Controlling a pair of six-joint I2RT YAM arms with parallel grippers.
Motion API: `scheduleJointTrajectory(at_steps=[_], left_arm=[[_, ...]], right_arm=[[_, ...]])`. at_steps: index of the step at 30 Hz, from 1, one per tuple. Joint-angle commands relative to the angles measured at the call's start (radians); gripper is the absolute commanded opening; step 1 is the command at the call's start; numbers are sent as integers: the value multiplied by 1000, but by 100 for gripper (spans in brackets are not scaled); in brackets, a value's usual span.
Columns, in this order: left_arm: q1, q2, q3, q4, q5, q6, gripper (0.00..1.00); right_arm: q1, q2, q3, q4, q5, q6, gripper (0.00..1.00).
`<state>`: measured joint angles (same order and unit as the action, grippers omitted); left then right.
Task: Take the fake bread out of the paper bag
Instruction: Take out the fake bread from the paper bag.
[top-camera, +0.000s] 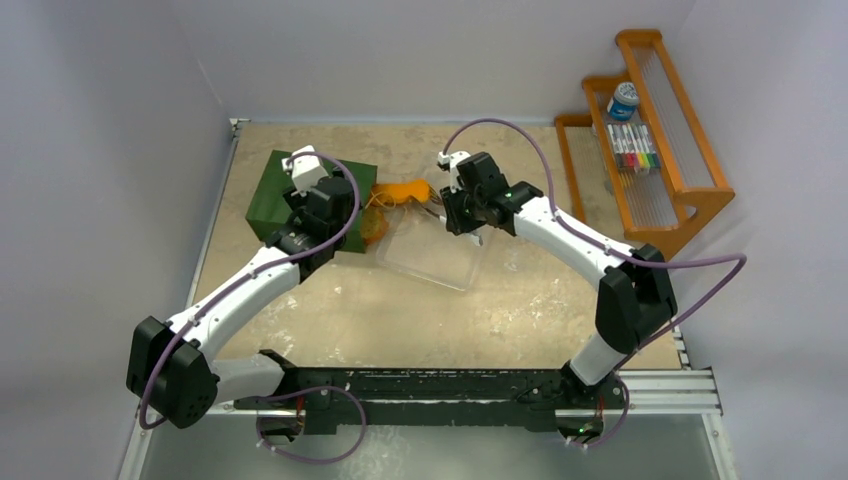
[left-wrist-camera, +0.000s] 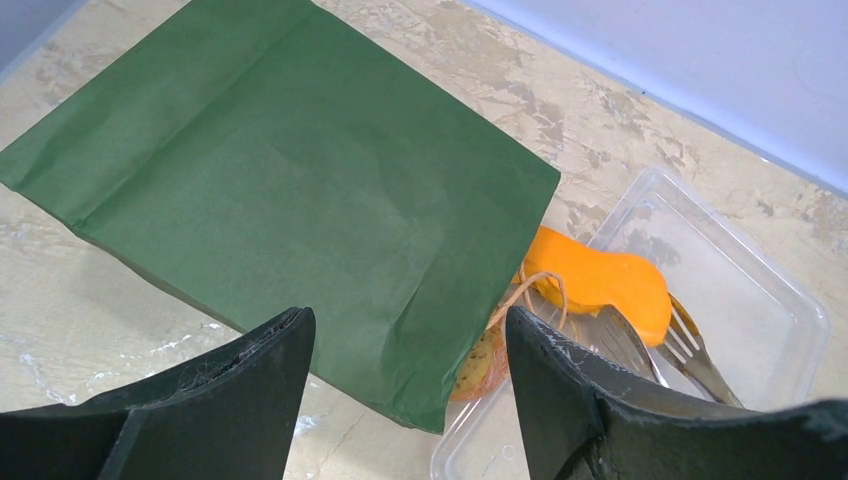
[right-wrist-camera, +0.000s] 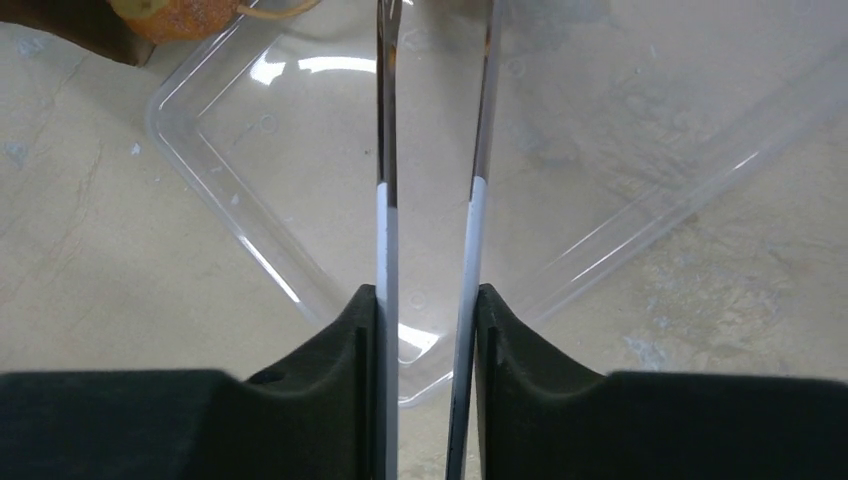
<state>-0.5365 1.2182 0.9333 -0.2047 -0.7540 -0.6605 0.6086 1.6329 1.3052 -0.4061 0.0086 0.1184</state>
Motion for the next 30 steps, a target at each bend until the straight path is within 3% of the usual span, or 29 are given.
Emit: scheduleJointTrajectory(at_steps=[1, 10, 30], left_arm=[[9, -7, -14, 36, 8, 15, 69], [9, -13, -20, 37, 7, 10, 69], [9, 11, -5, 1, 10, -21, 72]], right_arm=[[6, 0, 68, 31, -13, -21, 22], [11, -32, 57, 9, 5, -10, 1], [10, -196, 52, -55, 105, 108, 0]])
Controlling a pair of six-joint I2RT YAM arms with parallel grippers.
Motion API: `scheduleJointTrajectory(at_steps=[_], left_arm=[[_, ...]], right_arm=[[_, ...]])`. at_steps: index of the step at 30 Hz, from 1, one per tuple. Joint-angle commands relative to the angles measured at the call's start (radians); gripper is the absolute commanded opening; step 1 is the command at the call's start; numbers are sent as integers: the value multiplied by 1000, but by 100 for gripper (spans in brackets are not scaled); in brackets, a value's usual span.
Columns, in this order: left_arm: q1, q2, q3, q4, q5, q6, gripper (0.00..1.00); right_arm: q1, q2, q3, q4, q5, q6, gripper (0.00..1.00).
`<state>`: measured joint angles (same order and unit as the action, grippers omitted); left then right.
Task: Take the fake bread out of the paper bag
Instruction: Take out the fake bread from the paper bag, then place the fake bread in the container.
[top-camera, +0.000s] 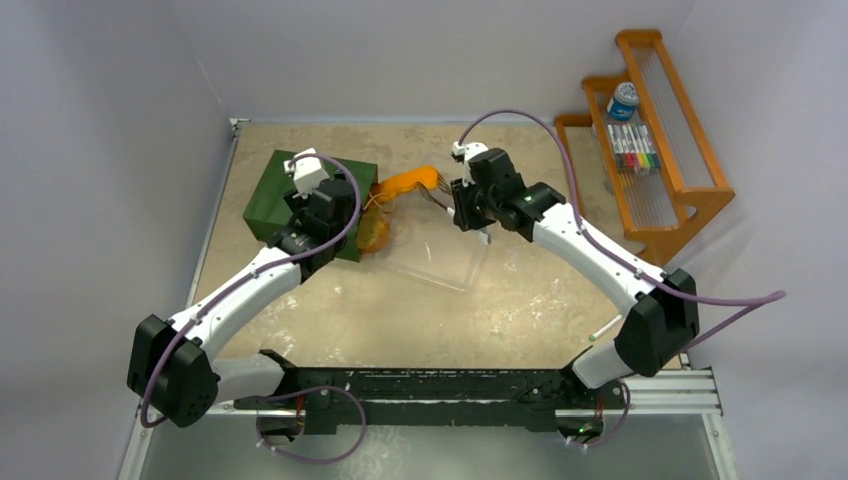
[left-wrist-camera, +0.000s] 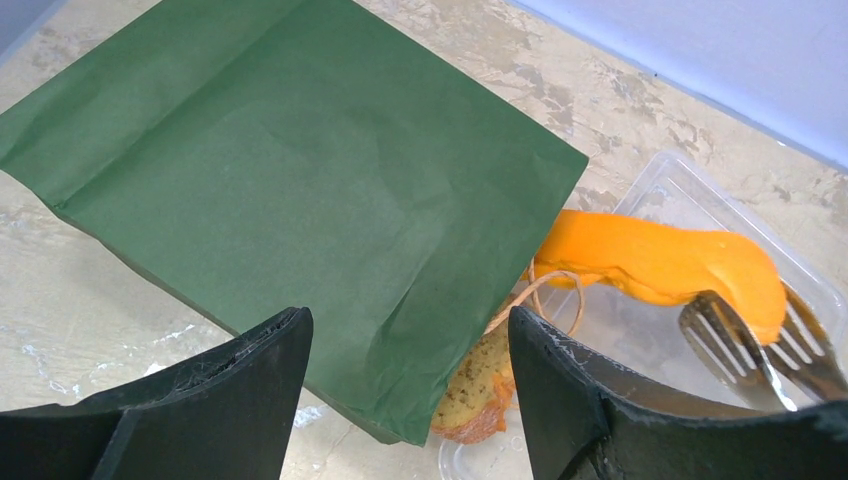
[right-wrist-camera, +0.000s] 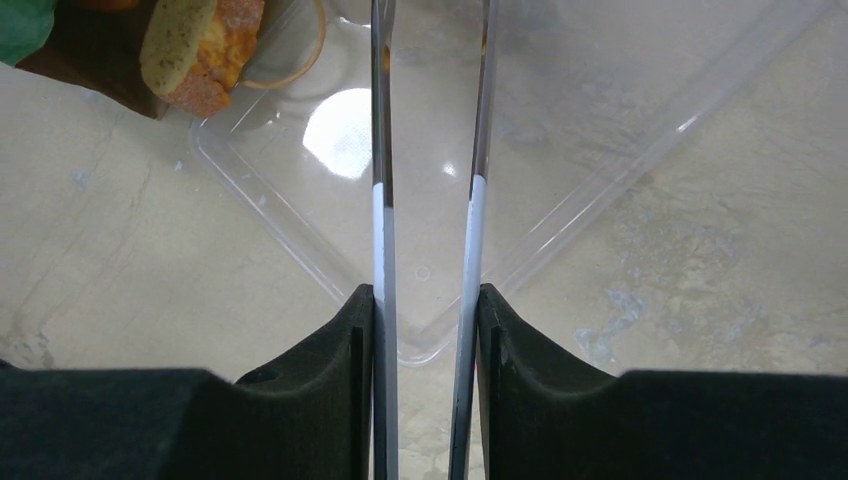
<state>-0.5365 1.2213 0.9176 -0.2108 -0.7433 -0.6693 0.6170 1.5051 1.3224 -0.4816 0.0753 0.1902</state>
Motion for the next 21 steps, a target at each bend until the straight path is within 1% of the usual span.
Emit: scheduleJointTrajectory(at_steps=[1, 13, 16, 21], left_arm=[[9, 10, 13, 6, -1, -15, 72], [9, 10, 15, 2, 13, -30, 71], [9, 7, 16, 1, 15, -30, 71], [8, 2, 16, -5, 17, -29, 71]], right_arm=[[1, -81, 35, 13, 42, 43, 0], [2, -167, -18, 0, 161, 131, 0], [3, -189, -29, -32, 166, 167, 0], [2, -211, -69, -60, 225, 217, 0]])
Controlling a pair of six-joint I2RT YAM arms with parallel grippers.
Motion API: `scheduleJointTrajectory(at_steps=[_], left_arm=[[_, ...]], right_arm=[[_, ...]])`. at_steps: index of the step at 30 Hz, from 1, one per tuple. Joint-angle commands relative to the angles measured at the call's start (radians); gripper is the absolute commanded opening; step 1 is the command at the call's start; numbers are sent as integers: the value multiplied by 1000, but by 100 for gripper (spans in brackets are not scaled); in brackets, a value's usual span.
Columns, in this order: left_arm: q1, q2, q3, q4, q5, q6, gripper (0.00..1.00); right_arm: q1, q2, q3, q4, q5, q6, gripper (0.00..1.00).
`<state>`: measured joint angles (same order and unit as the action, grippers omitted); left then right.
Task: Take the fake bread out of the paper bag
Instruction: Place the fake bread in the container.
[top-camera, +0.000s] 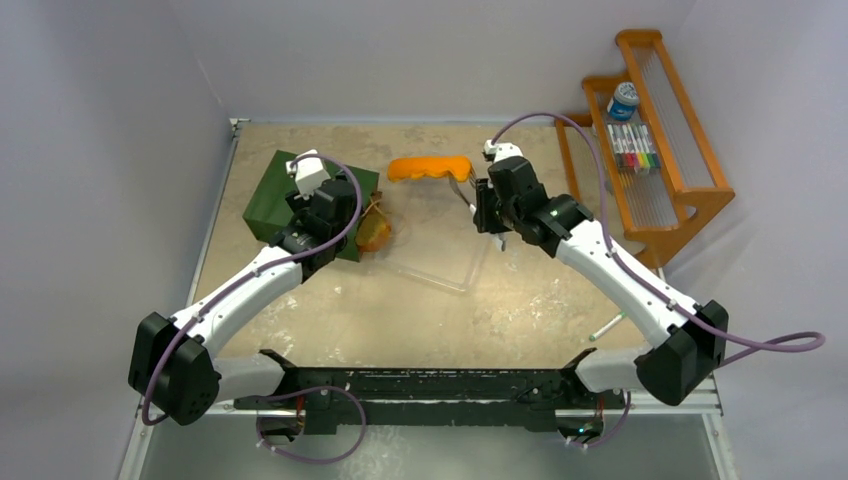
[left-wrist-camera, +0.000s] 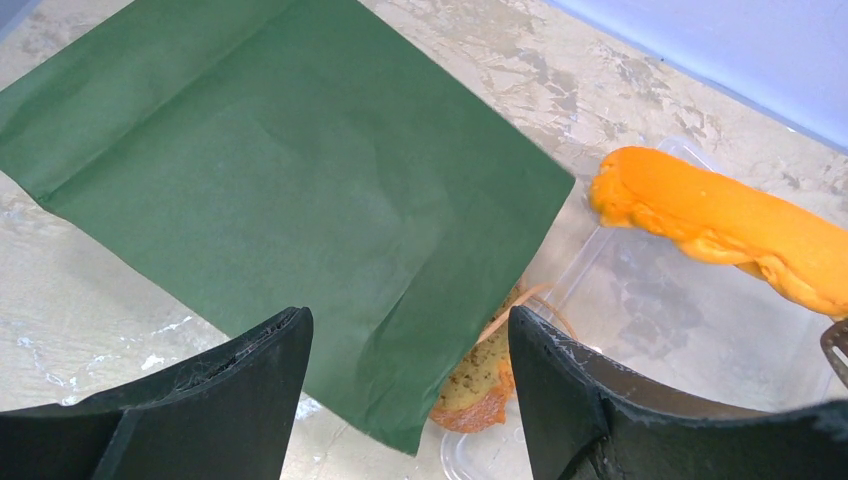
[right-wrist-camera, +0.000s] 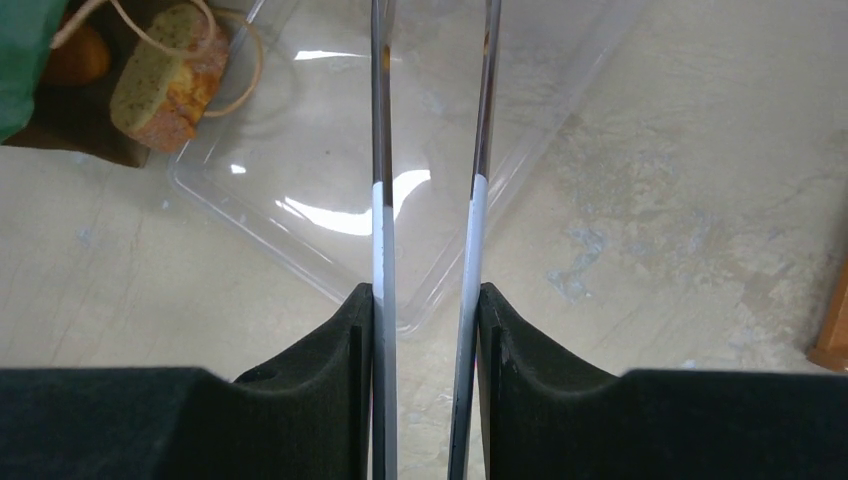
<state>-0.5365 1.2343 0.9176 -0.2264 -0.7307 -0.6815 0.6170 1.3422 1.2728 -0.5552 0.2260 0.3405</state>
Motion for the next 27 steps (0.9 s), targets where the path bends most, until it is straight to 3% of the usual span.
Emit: scheduleJointTrajectory(at_steps=[1, 19, 23, 27], left_arm=[[9, -12, 16, 8, 5, -16, 71], [9, -33, -1, 0, 11, -1, 71], [9, -31, -3, 1, 13, 3, 71], [9, -30, -5, 3, 13, 6, 71]], right_arm=[[2, -56, -33, 17, 83, 77, 0], [-89, 11, -178, 138, 113, 117, 0], [-108, 57, -184, 163, 94, 106, 9], [-113, 90, -182, 171, 69, 108, 30]])
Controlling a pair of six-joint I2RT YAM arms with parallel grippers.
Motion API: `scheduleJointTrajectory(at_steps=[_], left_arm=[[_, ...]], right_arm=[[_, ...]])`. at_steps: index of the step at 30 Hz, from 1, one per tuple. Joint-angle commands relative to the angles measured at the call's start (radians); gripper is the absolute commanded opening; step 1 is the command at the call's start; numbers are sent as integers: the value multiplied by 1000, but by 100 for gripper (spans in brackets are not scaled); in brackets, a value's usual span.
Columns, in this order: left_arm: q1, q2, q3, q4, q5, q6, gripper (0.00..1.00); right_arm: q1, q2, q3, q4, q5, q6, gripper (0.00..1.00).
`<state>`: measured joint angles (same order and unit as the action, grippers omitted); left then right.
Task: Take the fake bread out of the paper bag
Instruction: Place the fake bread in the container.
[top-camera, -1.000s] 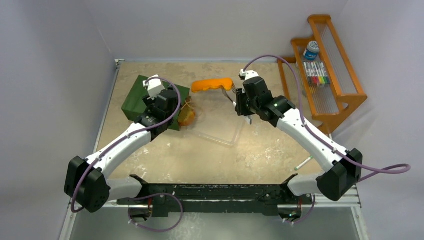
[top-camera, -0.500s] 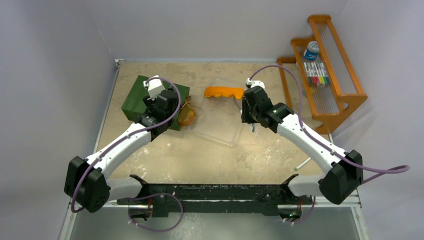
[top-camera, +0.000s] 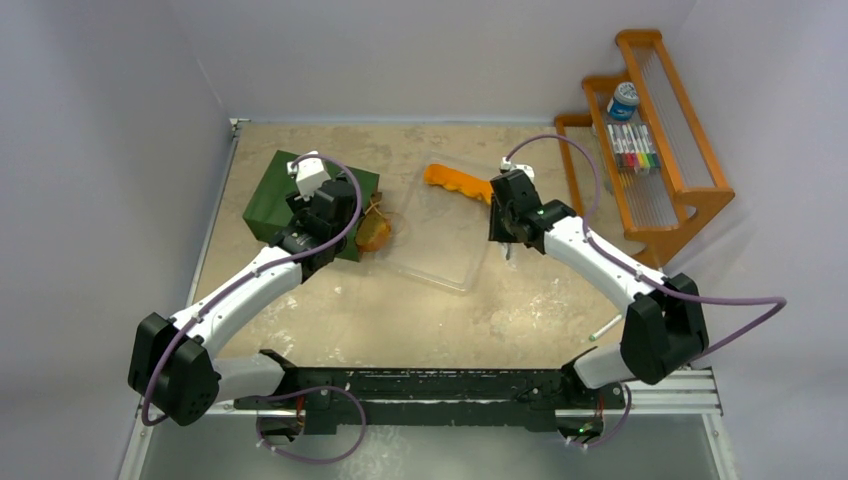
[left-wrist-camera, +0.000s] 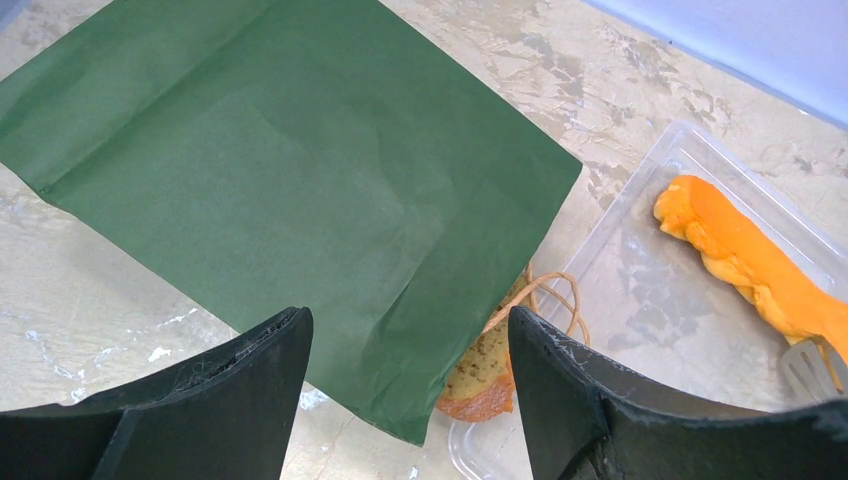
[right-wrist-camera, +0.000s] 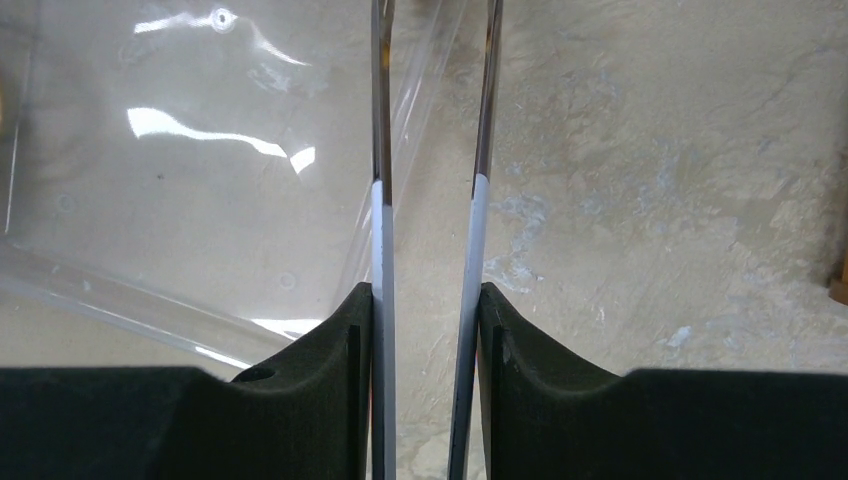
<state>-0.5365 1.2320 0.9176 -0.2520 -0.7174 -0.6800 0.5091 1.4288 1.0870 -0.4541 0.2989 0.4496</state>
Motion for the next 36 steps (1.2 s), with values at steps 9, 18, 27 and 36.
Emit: scheduleJointTrajectory(at_steps=[9, 18, 27, 36], left_arm=[[10, -18, -11, 42, -1, 12, 71], [16, 1, -10, 62, 10, 11, 71], [20, 10, -10, 72, 10, 10, 71], [21, 25, -3, 83, 12, 5, 71]], right_arm=[[-6, 6, 4, 53, 0, 17, 49], [-7, -23, -8, 25, -10, 30, 50], [-6, -99, -10, -17, -16, 53, 50], [19, -181, 0, -48, -57, 28, 47]])
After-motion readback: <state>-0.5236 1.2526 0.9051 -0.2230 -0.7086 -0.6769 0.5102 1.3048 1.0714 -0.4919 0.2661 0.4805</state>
